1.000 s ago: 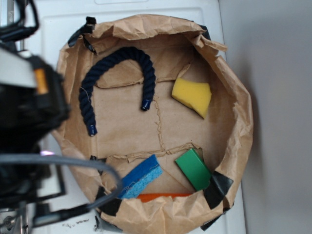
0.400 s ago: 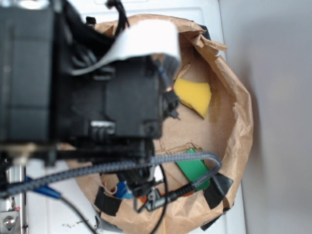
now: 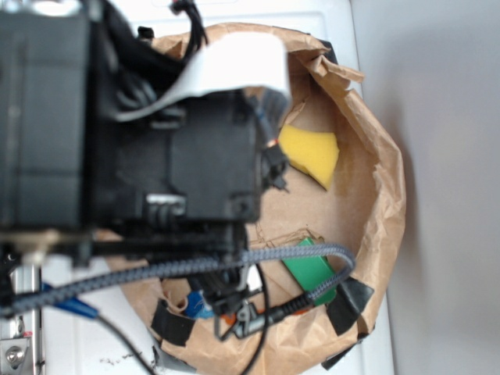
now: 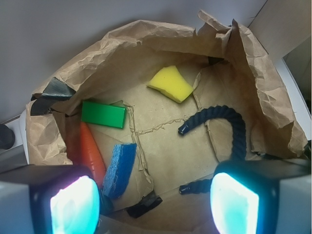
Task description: Grab the blue rope.
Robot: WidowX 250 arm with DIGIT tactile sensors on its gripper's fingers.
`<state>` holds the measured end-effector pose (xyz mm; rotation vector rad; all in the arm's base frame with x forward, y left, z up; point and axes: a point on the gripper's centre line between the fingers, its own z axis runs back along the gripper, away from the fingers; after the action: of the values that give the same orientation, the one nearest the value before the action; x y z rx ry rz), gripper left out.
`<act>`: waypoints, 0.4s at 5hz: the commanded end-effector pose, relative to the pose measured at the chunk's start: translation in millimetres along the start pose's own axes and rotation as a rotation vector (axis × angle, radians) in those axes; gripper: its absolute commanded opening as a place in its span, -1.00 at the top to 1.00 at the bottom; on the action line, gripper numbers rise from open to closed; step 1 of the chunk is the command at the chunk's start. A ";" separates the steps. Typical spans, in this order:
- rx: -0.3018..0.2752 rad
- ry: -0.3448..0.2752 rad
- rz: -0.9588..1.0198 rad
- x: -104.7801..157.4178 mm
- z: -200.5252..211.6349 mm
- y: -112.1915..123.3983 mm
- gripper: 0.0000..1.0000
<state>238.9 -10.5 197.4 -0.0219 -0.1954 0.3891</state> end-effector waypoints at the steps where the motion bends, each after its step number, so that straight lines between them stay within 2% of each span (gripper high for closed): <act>1: -0.019 -0.042 0.000 6.5 11.7 -0.8 -1.00; 2: -0.005 -0.023 0.210 17.8 -9.4 -3.1 -1.00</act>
<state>254.4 -11.1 177.1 -0.0282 -0.1656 0.5872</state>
